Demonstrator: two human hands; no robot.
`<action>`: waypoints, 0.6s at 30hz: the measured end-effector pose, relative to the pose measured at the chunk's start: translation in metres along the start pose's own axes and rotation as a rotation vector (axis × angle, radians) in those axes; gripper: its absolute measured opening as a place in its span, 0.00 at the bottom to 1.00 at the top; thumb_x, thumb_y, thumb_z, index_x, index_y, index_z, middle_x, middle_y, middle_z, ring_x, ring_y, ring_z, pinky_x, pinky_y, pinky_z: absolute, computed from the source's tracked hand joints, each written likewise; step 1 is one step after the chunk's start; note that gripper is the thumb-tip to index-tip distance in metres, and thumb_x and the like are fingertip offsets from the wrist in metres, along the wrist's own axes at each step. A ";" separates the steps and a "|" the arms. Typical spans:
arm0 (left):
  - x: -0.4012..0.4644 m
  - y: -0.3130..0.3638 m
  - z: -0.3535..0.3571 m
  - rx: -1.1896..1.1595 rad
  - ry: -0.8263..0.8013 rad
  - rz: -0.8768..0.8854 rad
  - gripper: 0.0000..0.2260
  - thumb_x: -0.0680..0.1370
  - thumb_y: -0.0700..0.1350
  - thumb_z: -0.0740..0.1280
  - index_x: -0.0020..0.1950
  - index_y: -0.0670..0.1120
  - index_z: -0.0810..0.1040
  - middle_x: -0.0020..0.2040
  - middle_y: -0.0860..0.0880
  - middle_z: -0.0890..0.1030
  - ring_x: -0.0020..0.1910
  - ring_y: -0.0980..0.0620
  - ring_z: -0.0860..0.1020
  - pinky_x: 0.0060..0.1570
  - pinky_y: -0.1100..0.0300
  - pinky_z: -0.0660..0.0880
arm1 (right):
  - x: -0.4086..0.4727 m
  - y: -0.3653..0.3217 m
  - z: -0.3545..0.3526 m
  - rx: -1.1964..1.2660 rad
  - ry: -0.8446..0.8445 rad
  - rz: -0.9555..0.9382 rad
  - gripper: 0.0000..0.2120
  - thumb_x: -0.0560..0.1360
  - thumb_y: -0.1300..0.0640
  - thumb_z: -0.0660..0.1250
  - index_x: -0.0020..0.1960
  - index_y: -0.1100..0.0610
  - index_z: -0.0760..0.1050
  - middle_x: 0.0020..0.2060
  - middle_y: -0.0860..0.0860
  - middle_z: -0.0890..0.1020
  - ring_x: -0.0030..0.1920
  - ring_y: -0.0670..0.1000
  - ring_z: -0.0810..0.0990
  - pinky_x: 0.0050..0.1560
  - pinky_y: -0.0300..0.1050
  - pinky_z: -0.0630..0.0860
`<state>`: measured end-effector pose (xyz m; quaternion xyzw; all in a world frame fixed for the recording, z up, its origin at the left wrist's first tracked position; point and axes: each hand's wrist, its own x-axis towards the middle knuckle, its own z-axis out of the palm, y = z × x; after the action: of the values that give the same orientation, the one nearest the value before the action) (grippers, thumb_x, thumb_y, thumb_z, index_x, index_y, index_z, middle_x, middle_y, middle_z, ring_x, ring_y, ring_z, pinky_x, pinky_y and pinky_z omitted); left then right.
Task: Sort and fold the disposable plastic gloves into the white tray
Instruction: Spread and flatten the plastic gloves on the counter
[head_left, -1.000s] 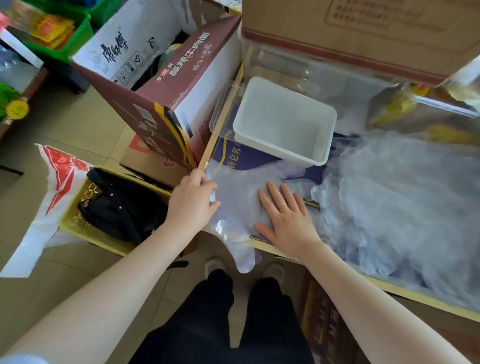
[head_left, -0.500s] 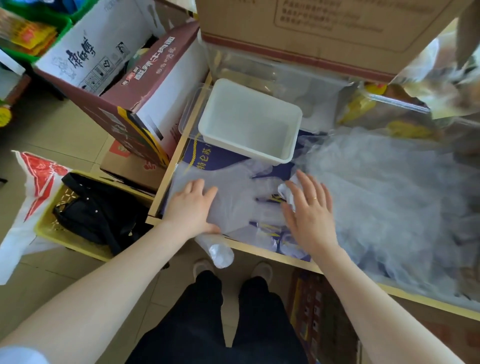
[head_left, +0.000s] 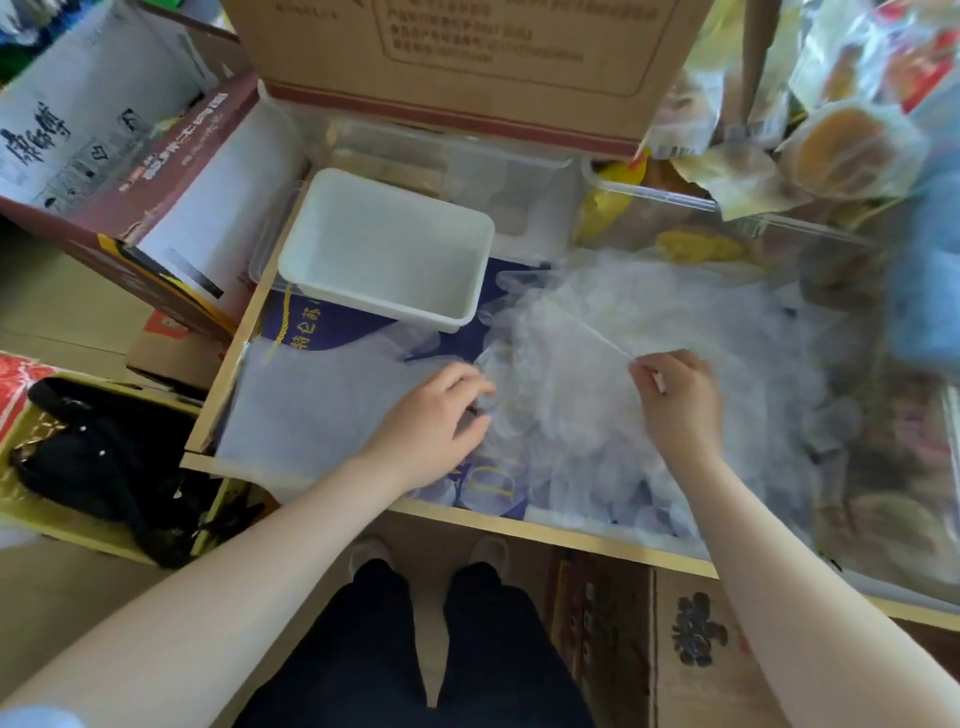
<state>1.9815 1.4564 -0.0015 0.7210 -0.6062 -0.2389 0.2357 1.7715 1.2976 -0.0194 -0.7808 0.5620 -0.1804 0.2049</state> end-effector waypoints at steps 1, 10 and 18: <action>0.009 0.013 0.001 -0.138 0.027 -0.056 0.17 0.78 0.50 0.63 0.64 0.45 0.72 0.63 0.51 0.72 0.59 0.55 0.72 0.56 0.62 0.68 | -0.002 -0.008 -0.008 0.068 0.075 -0.065 0.08 0.74 0.58 0.67 0.44 0.62 0.82 0.40 0.59 0.80 0.42 0.62 0.76 0.42 0.49 0.70; 0.054 0.070 -0.041 -1.087 0.037 -0.422 0.01 0.75 0.41 0.68 0.44 0.44 0.77 0.42 0.45 0.82 0.42 0.51 0.79 0.44 0.59 0.74 | -0.026 -0.042 -0.035 -0.205 0.220 -0.818 0.11 0.67 0.65 0.71 0.46 0.52 0.82 0.42 0.49 0.73 0.40 0.51 0.68 0.42 0.46 0.64; 0.020 0.034 -0.043 -1.277 -0.097 -0.739 0.19 0.69 0.47 0.69 0.58 0.41 0.76 0.50 0.45 0.81 0.45 0.52 0.80 0.46 0.64 0.77 | -0.036 -0.047 -0.010 -0.107 0.218 -0.930 0.18 0.78 0.66 0.53 0.48 0.55 0.81 0.43 0.49 0.67 0.37 0.51 0.66 0.39 0.43 0.62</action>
<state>1.9851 1.4333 0.0520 0.5892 -0.0766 -0.6406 0.4864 1.7933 1.3444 0.0116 -0.9353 0.1799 -0.3046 0.0017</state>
